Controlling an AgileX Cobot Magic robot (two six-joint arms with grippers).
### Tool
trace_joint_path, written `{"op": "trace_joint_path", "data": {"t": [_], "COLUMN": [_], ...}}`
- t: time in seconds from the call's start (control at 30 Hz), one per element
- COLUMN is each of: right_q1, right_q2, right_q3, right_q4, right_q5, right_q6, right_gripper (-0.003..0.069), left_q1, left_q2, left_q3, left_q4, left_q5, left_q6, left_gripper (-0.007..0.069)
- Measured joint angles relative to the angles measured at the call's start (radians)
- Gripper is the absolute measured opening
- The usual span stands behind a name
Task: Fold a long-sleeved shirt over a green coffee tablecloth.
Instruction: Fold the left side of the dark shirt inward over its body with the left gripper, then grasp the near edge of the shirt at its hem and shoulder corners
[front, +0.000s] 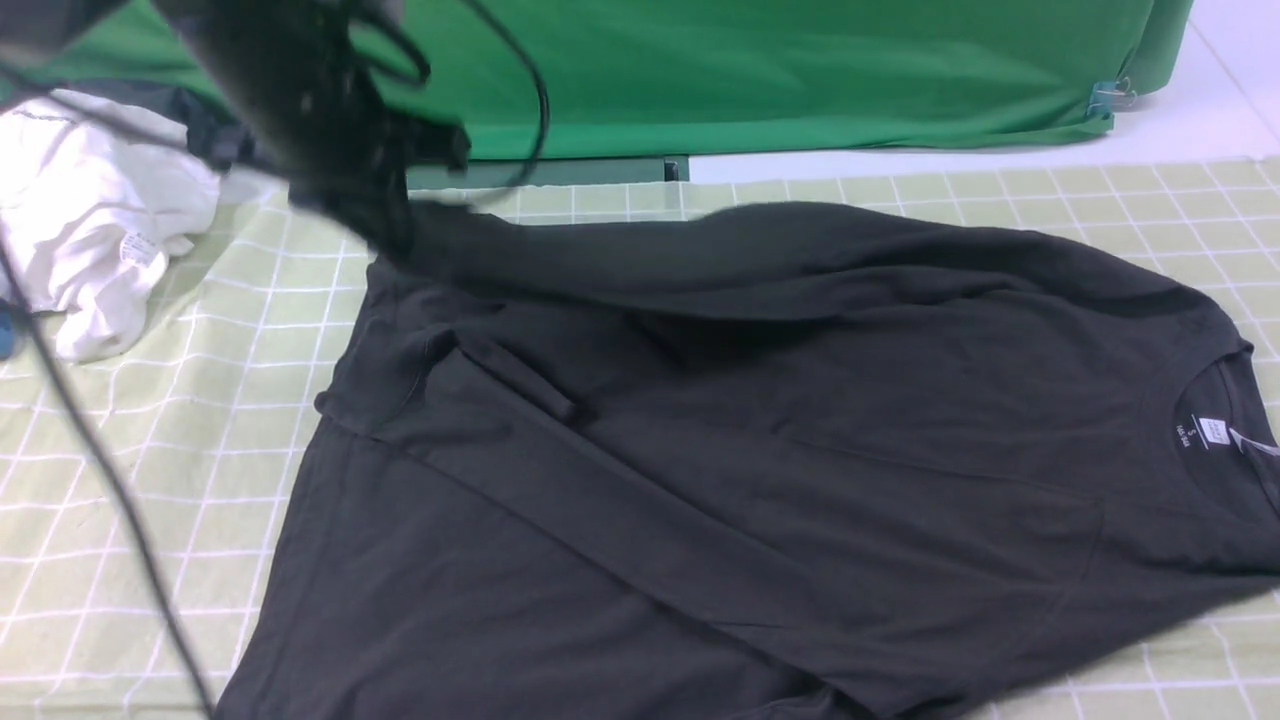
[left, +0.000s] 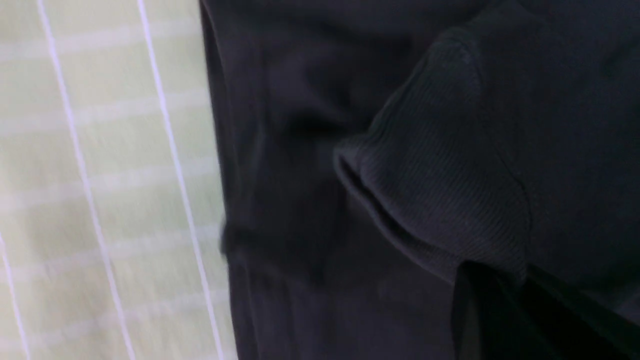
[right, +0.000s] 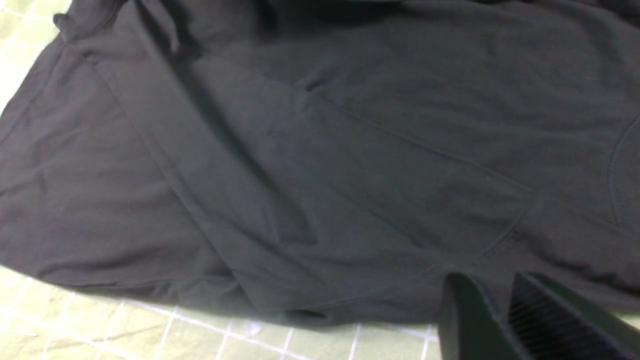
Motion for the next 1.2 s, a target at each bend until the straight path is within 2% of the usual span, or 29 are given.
{"op": "trace_joint_path", "data": {"t": [0.2,0.23,0.3,0.5,0.63,0.8,0.93,1.03,1.2], "right_q1": [0.000,0.000,0.000,0.000,0.000,0.000,0.000,0.000,0.000], "right_q2": [0.000,0.000,0.000,0.000,0.000,0.000,0.000,0.000,0.000], "right_q3": [0.000,0.000,0.000,0.000,0.000,0.000,0.000,0.000,0.000], "right_q4": [0.000,0.000,0.000,0.000,0.000,0.000,0.000,0.000,0.000], "right_q5": [0.003,0.003,0.003,0.003,0.004,0.004,0.004,0.005,0.003], "right_q6": [0.000,0.000,0.000,0.000,0.000,0.000,0.000,0.000,0.000], "right_gripper": [0.0135,0.0136,0.0136,0.0136,0.0141,0.0144,0.0144,0.0144,0.0144], "left_q1": [-0.007,-0.008,-0.010,-0.010,-0.010,-0.010,-0.010,-0.010,-0.010], "left_q2": [-0.167,-0.172,-0.220,-0.245,-0.245,-0.247,-0.251,-0.252,-0.268], "left_q3": [0.362,0.372,0.499,0.658,0.704,0.709,0.762,0.851,0.973], "left_q4": [0.003,0.003,-0.015,-0.113,-0.091,-0.025,0.024,0.055,0.090], "left_q5": [-0.094,-0.101,-0.179,-0.316,-0.317,-0.214,-0.163,-0.177,-0.248], "left_q6": [-0.049,-0.049,-0.053,-0.053,-0.049,-0.057,-0.113,-0.156,-0.206], "left_gripper": [0.0022,0.0022,0.0022,0.0034,0.0148,0.0375,0.0545,0.0613,0.0620]}}
